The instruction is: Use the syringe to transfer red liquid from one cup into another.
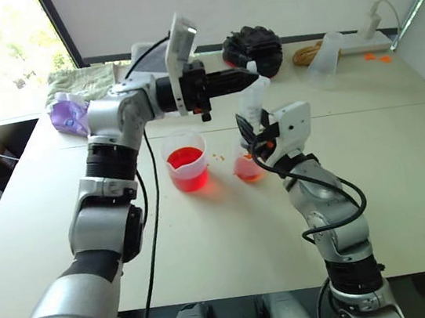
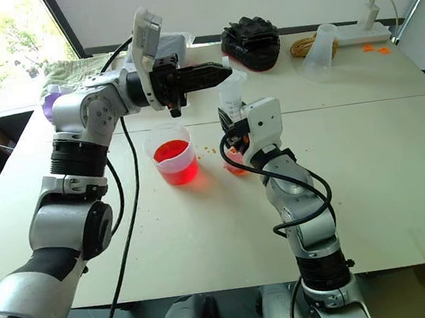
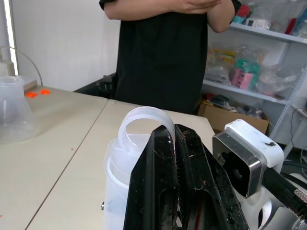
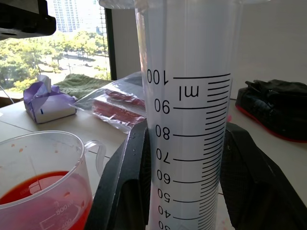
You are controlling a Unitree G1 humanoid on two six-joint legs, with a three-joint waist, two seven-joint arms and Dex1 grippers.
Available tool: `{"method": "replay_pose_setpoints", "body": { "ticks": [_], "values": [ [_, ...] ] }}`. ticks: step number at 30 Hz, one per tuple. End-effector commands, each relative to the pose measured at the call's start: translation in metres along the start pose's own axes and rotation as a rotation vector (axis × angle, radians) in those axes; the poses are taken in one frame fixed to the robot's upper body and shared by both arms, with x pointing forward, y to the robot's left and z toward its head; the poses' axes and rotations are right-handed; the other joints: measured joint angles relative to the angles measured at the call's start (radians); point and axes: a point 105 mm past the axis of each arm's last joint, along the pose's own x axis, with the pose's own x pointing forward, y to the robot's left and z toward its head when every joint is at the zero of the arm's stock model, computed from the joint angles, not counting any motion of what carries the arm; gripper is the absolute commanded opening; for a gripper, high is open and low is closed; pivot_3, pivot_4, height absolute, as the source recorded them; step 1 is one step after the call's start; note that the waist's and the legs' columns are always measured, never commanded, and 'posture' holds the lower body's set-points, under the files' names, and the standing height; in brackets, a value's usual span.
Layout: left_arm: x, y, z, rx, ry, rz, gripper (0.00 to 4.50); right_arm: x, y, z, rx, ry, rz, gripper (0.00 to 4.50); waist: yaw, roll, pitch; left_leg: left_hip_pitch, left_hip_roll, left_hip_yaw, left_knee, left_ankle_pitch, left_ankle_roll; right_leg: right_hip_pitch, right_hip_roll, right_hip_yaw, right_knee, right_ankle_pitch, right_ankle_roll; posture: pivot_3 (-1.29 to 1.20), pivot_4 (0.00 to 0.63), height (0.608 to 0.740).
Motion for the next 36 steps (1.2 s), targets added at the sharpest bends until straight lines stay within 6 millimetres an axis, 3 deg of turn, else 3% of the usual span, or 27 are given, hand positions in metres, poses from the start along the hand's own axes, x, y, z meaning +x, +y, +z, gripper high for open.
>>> {"method": "replay_pose_setpoints", "body": {
  "ticks": [1,8,11,15,21,29,32,36],
  "values": [
    [-0.005,-0.004,-0.003,-0.019,0.019,-0.007,0.05,-0.001,-0.006,0.049,-0.025,-0.181,-0.022,1.33,0.000,0.000,0.000,0.000,0.000,0.000,0.000,0.000,0.000,0.000,0.000,0.000,0.000,0.000,0.000,0.00,0.150,0.740],
    [-0.008,-0.006,0.004,-0.016,0.001,-0.002,0.05,-0.001,-0.006,0.048,-0.026,-0.176,-0.014,1.33,0.000,0.000,0.000,0.000,0.000,0.000,0.000,0.000,0.000,0.000,0.000,0.000,0.000,0.000,0.000,0.00,0.150,0.740],
    [-0.009,-0.006,0.003,-0.015,0.009,0.007,0.93,-0.001,-0.006,0.048,-0.026,-0.175,-0.012,1.33,0.000,0.000,0.000,0.000,0.000,0.000,0.000,0.000,0.000,0.000,0.000,0.000,0.000,0.000,0.000,0.00,0.150,0.740],
    [-0.010,-0.009,0.005,0.008,0.009,-0.008,2.45,-0.001,-0.006,0.049,-0.026,-0.177,-0.011,1.33,0.000,0.000,0.000,0.000,0.000,0.000,0.000,0.000,0.000,0.000,0.000,0.000,0.000,0.000,0.000,0.00,0.150,0.740],
    [-0.017,-0.008,0.011,0.033,0.002,0.019,2.45,-0.001,-0.006,0.050,-0.021,-0.180,-0.007,1.33,0.000,0.000,0.000,0.000,0.000,0.000,0.000,0.000,0.000,0.000,0.000,0.000,0.000,0.000,0.000,0.00,0.150,0.740],
    [-0.060,-0.001,0.033,0.088,-0.022,0.154,2.45,-0.001,-0.003,0.052,0.015,-0.147,0.028,1.33,-0.001,0.000,0.000,0.000,0.000,0.000,0.000,0.000,0.000,0.000,0.000,0.000,0.000,0.000,0.000,0.00,0.150,0.740],
    [-0.077,-0.002,0.034,0.085,-0.024,0.211,2.45,0.004,-0.012,0.064,0.033,-0.122,0.015,1.33,-0.002,0.000,0.000,0.000,0.000,0.000,0.000,0.000,0.000,0.000,-0.001,0.000,0.000,0.000,0.000,0.00,0.150,0.740],
    [-0.083,-0.006,0.024,0.082,-0.024,0.234,2.45,0.015,-0.030,0.086,0.049,-0.057,0.006,1.33,0.003,0.000,0.000,0.000,0.000,-0.001,0.000,0.000,0.000,0.000,-0.001,0.000,0.001,0.000,0.000,0.00,0.150,0.740]
  ]
}}
